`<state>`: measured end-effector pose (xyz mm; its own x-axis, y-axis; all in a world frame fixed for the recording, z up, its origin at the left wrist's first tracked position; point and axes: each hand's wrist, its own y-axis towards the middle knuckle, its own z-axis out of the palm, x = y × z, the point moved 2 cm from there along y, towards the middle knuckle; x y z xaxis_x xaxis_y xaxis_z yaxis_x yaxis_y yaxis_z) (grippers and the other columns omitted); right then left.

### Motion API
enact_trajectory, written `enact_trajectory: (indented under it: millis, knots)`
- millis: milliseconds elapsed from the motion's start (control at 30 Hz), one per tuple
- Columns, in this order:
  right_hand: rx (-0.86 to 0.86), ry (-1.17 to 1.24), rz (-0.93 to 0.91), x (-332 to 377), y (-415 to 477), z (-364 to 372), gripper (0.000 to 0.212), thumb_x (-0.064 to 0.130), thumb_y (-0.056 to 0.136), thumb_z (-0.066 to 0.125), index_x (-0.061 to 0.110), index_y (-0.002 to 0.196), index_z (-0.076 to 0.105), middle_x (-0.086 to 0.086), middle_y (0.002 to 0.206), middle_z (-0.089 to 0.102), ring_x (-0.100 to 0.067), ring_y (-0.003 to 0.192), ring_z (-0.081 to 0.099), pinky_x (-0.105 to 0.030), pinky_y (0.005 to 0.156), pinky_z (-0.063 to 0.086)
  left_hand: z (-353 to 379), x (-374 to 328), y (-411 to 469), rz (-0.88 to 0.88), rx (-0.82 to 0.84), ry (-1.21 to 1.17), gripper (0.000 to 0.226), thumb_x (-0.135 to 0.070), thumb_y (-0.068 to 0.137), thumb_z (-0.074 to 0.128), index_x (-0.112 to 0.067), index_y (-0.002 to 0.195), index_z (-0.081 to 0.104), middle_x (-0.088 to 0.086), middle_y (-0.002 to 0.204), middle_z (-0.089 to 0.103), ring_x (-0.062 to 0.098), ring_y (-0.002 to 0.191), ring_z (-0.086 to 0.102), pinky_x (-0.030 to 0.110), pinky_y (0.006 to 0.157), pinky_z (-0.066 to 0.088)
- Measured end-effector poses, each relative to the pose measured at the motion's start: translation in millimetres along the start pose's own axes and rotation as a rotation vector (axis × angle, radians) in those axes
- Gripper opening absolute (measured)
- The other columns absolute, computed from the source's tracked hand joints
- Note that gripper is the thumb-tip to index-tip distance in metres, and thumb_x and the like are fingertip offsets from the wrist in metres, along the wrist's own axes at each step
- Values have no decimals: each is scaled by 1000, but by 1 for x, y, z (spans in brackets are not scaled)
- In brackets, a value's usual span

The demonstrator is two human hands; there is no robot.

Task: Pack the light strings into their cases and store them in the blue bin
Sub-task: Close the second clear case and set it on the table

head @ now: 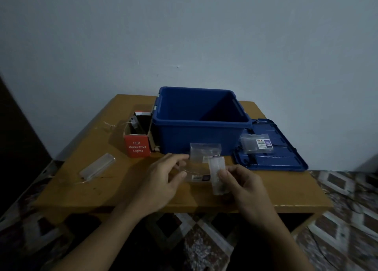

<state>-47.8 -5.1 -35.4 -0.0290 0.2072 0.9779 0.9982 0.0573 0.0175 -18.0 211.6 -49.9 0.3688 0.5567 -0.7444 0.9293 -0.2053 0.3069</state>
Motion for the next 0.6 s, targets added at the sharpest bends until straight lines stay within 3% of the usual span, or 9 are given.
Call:
enact_trajectory:
  millis: [100,233,400,600]
  knots:
    - [-77,-5,-52,5,10,-6,20,36,94,56,21,103,67,8,95,74,-9,85,71,-27,70,57,-1,5,1,39,27,-3,41,-16,94,65,-30,132,59,-18,114,62,0,109,57,12,82,47]
    - [-82,-107,-192,21,28,-5,17,34,98,55,22,104,66,7,95,72,-7,87,70,-22,69,56,3,13,-2,-3,60,-51,48,-16,95,64,-41,134,52,-20,115,62,-5,111,56,7,85,44]
    - [-42,-344,-352,29,43,7,17,40,99,55,28,107,64,6,101,65,-9,93,64,-38,78,58,8,20,-3,0,81,-85,49,-18,97,61,-42,138,49,-22,126,60,-6,119,54,10,90,44]
    - [-125,-376,-398,26,42,5,22,43,96,54,28,109,63,7,101,63,-8,92,63,-41,77,57,7,23,-4,-3,69,-87,50,-22,96,63,-53,133,47,-24,118,60,-4,115,54,9,86,42]
